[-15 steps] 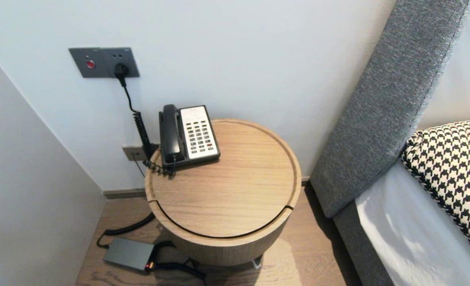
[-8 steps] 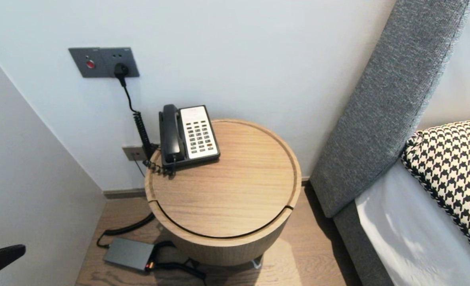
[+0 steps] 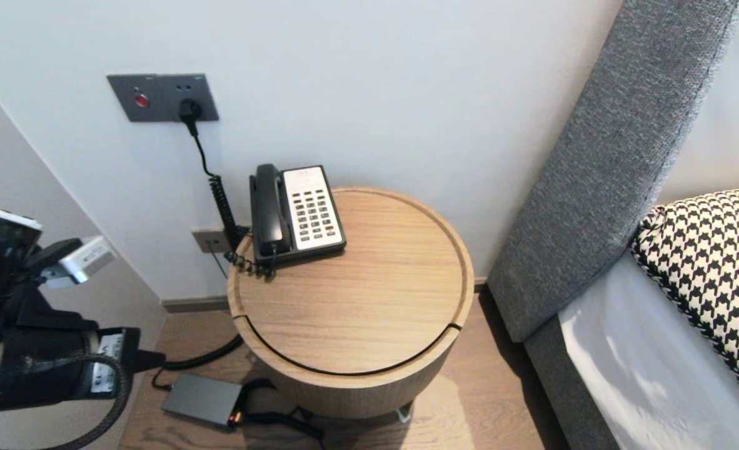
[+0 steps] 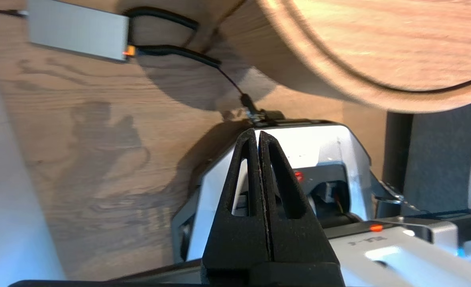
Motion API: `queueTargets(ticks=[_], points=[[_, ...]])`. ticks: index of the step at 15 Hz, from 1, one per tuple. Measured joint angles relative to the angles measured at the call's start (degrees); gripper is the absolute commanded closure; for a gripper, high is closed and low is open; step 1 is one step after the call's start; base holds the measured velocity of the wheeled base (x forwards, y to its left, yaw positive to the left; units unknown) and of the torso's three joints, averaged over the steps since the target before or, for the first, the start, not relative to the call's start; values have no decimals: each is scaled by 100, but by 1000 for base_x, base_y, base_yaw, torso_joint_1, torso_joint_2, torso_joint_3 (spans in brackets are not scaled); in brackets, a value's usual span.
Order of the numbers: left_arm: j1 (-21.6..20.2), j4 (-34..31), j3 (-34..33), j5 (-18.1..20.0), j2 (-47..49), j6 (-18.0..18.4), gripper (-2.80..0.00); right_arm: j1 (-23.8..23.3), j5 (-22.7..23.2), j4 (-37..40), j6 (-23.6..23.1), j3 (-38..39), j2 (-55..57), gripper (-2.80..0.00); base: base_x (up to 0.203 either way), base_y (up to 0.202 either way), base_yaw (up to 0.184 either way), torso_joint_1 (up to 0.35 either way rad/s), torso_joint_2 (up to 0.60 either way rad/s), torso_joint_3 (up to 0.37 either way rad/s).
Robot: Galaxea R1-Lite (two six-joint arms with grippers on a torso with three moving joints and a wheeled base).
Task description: Open the nightstand drawer
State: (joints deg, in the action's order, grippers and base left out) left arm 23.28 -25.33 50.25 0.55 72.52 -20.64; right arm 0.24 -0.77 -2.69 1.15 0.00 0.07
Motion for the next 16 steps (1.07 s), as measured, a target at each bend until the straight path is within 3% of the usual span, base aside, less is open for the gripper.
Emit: queueTargets(ticks=[5,13,16], points=[[988,516,598,-545,1171,-647,0,-2,-2,0,1,0,0,0,0,0,0,0,0,0],[1521,646,1000,-639,2053,-897,0,0,0,0,1,0,0,0,0,0,0,0,0,0],[1774,905,1002,-932,2303,-1034,0,0,-2,0,1,0,0,0,0,0,0,0,0,0]])
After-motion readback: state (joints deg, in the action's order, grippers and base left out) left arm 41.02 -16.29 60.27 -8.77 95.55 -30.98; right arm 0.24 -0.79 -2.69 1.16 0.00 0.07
